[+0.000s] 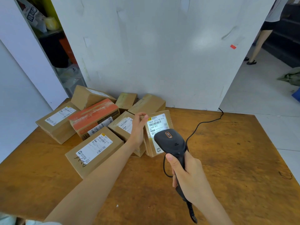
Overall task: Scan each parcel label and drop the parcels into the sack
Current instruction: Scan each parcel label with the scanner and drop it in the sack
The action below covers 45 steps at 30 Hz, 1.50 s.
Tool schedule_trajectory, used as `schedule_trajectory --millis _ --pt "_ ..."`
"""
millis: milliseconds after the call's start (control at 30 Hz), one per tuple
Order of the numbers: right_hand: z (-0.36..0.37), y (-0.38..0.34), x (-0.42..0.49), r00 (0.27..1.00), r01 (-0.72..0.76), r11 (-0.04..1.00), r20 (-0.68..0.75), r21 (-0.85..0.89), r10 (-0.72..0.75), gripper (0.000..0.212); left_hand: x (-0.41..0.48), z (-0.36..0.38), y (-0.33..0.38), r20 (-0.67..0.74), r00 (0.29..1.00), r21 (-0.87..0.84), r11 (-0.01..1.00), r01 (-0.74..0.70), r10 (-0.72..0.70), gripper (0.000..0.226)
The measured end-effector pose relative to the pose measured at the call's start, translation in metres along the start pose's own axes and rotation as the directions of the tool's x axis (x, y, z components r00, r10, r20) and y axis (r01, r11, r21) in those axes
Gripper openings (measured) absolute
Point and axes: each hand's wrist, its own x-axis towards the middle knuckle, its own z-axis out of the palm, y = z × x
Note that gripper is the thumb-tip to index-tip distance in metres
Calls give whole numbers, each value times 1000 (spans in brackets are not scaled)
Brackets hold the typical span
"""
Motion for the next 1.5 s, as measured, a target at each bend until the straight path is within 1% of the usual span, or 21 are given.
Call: schedule_trajectory --millis 233,433,533,633,733,767,833,900,967,1000,1067,1133,1200,1300,1433,1500 --pt "1 1 -3 1000 -4 1000 -23 -1 4 41 -1 -1 -3 5 1000 23 1000 2 -2 15" --pt "2 3 -4 1000 -7 1000 -27 27 8 44 -3 -1 -5 -3 1000 30 1000 -2 2 11" --pt "2 5 -4 1000 -3 1000 -18 31 4 46 -3 -2 -7 -6 1000 45 999 4 -4 13" --pt "2 9 -4 1000 5 999 -21 45 -4 43 -3 -3 -9 -9 1000 55 998 4 -3 17" --pt "-2 23 3 998 -6 1000 -68 -8 6 53 -1 -5 -12 -34 999 68 998 -10 12 18" --pt "-4 31 7 994 -29 999 -104 -42 25 56 0 -6 -13 -46 999 63 998 -14 17 17" --pt "-8 56 19 980 -107 987 -179 -117 85 53 -1 -8 -12 -70 997 36 999 -19 22 16" --pt "-8 87 33 960 -219 946 -225 -240 166 45 -3 -12 -10 -92 995 17 1000 -23 24 23" --pt "-5 118 45 939 -324 847 -249 -421 236 46 -5 -16 -11 -109 994 28 999 -15 18 25" --pt "-2 132 50 933 -354 780 -255 -516 254 49 -6 -19 -11 -115 993 28 1000 -9 13 20" --pt "4 154 57 930 -367 654 -248 -662 272 59 -9 -23 -11 -120 993 11 1000 4 -3 11" --pt "11 171 63 929 -365 565 -245 -740 279 68 -15 -27 -8 -126 992 -7 1000 14 -15 16" --pt "17 182 67 930 -358 497 -255 -790 264 72 -19 -33 -6 -137 989 -18 998 56 -58 25" --pt "27 191 70 940 -329 448 -246 -831 235 72 -25 -42 -4 -175 977 -44 992 116 -122 31" --pt "36 194 71 946 -314 445 -240 -838 216 71 -34 -57 -5 -223 961 -64 986 155 -165 31" --pt "38 191 68 944 -313 423 -230 -850 235 72 -38 -65 -6 -238 956 -71 984 161 -174 31"
